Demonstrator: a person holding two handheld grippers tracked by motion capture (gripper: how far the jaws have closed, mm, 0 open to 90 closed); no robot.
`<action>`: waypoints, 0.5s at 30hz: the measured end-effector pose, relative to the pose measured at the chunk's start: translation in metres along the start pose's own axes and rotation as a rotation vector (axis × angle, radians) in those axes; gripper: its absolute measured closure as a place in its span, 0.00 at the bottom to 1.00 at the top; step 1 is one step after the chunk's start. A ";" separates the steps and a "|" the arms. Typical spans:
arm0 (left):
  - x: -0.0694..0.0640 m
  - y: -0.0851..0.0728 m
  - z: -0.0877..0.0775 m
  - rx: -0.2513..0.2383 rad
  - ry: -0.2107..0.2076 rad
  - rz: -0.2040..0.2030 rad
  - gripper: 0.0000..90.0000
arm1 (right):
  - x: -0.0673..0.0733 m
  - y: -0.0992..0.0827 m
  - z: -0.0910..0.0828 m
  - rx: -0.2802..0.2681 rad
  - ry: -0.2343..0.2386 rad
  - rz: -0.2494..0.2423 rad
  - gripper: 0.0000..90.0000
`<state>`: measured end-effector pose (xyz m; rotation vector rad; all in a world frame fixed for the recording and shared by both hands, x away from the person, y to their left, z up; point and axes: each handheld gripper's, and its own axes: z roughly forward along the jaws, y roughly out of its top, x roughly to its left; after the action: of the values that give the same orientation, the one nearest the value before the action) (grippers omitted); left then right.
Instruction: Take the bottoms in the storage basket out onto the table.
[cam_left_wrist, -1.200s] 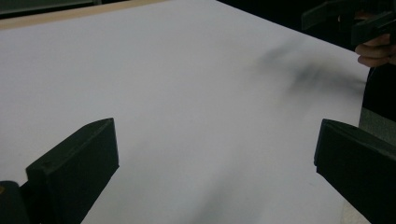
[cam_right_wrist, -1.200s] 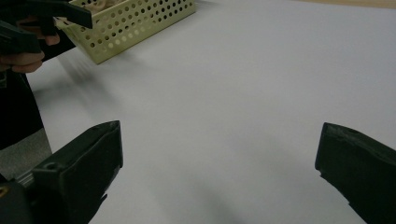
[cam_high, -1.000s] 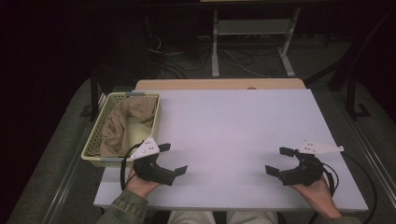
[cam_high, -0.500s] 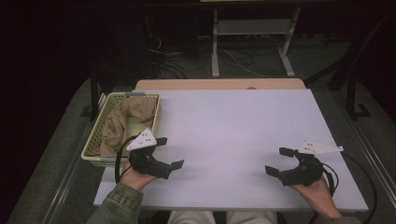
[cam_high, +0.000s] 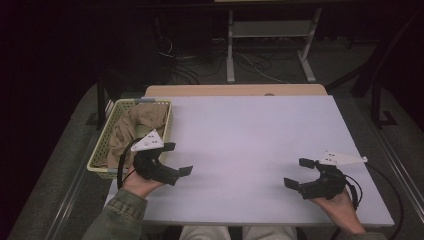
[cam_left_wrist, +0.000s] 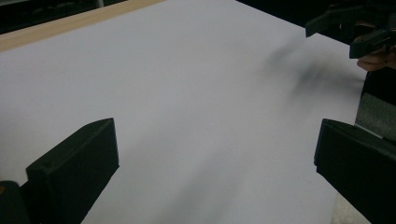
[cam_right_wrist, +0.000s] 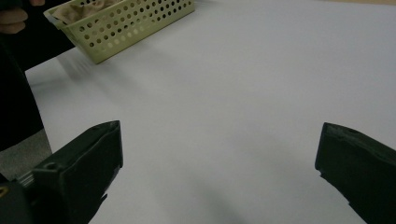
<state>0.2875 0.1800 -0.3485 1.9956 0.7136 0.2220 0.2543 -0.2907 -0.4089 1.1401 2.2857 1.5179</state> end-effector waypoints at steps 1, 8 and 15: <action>0.001 0.002 -0.001 0.000 0.000 0.000 0.00 | 0.000 0.000 0.000 0.000 0.000 -0.001 0.01; 0.009 0.010 -0.007 0.014 0.006 -0.006 0.00 | 0.000 0.000 0.000 0.002 0.001 0.001 0.01; 0.016 0.019 -0.012 0.024 0.021 0.003 0.00 | 0.000 -0.001 0.000 0.007 0.003 0.001 0.01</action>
<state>0.3027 0.1910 -0.3285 2.0198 0.7302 0.2378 0.2540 -0.2907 -0.4095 1.1414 2.2951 1.5135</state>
